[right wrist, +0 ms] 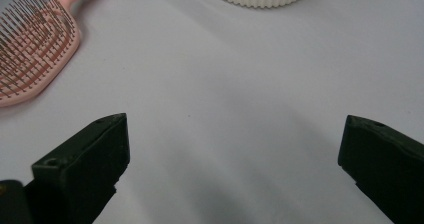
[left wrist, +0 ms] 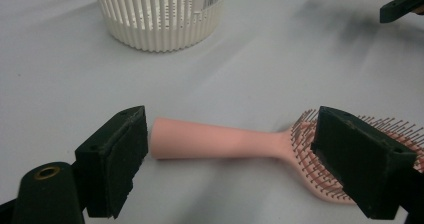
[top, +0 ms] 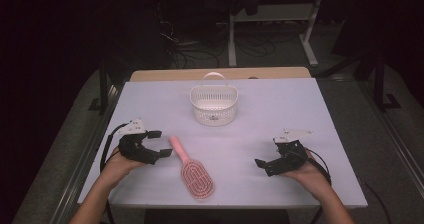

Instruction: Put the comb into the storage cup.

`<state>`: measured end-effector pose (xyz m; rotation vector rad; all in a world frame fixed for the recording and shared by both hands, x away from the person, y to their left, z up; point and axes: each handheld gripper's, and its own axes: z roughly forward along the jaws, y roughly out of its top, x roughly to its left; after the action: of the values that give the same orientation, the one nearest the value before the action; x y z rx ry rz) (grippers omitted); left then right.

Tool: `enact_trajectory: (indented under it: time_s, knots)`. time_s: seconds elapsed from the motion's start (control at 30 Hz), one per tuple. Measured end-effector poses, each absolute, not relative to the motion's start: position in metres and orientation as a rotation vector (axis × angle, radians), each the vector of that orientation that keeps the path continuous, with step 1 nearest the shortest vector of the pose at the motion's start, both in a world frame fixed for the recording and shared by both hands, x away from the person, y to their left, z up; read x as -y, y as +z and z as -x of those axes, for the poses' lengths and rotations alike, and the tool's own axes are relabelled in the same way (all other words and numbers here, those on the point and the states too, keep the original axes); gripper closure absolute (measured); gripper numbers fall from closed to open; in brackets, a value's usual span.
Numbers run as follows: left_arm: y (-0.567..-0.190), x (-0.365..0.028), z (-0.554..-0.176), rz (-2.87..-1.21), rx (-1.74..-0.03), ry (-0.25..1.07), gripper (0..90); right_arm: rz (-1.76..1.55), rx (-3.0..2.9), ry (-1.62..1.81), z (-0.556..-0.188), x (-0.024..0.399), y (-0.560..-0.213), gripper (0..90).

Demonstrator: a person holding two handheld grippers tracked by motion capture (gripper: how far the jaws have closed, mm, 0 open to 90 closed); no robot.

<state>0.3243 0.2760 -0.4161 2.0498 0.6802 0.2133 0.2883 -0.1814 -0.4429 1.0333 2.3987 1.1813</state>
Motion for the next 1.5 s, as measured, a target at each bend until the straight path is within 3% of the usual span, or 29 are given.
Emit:
enact_trajectory:
  time_s: [0.93, 1.27, 1.5]
  knots:
    - [-0.404, -0.254, -0.345, -2.060, -0.642, 0.192, 51.1, -1.050, -2.382, 1.188, -0.288, 0.184, -0.442, 0.0]
    - [-0.408, -0.247, -0.358, -2.087, -0.665, 0.151, 66.8, -1.053, -2.380, 1.190, -0.288, 0.183, -0.441, 0.0]
    - [-0.410, -0.242, -0.365, -2.132, -0.666, 0.185, 83.3, -1.050, -2.381, 1.195, -0.288, 0.183, -0.441, 0.0]
